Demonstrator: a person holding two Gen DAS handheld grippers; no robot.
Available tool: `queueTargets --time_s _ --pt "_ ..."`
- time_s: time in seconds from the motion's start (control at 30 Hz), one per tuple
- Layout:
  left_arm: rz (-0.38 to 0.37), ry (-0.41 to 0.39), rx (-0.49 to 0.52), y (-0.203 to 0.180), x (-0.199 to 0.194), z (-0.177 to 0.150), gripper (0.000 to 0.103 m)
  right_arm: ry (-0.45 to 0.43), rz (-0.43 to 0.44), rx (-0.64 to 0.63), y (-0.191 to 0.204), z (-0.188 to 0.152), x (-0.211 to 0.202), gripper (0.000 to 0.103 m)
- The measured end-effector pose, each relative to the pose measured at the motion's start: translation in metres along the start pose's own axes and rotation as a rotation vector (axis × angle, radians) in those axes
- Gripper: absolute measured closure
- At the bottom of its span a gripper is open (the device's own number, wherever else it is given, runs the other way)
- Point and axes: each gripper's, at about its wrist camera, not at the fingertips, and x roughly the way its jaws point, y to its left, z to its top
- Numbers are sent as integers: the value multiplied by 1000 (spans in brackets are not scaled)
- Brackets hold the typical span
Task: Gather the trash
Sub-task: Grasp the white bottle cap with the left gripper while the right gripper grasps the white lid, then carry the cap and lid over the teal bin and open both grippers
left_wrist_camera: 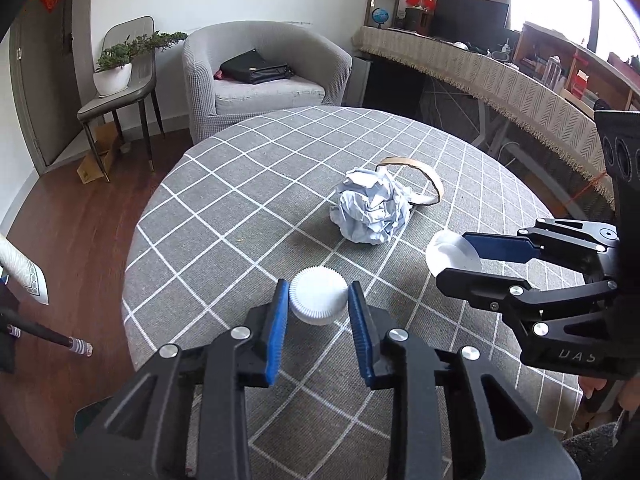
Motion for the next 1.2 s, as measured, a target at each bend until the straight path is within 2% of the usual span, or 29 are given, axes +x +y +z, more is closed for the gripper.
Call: queueTargets --time_s 0.4,0.67,1.2 --pt "48 -30 -30 25 -49 -31 71 -19 38 -8 48 -7 -5 63" --pt "102 -59 -65 56 -88 -62 71 -31 76 -25 93 -11 -5 63" --pt "207 13 -129 152 -124 -134 71 -19 174 -130 209 3 24 63"
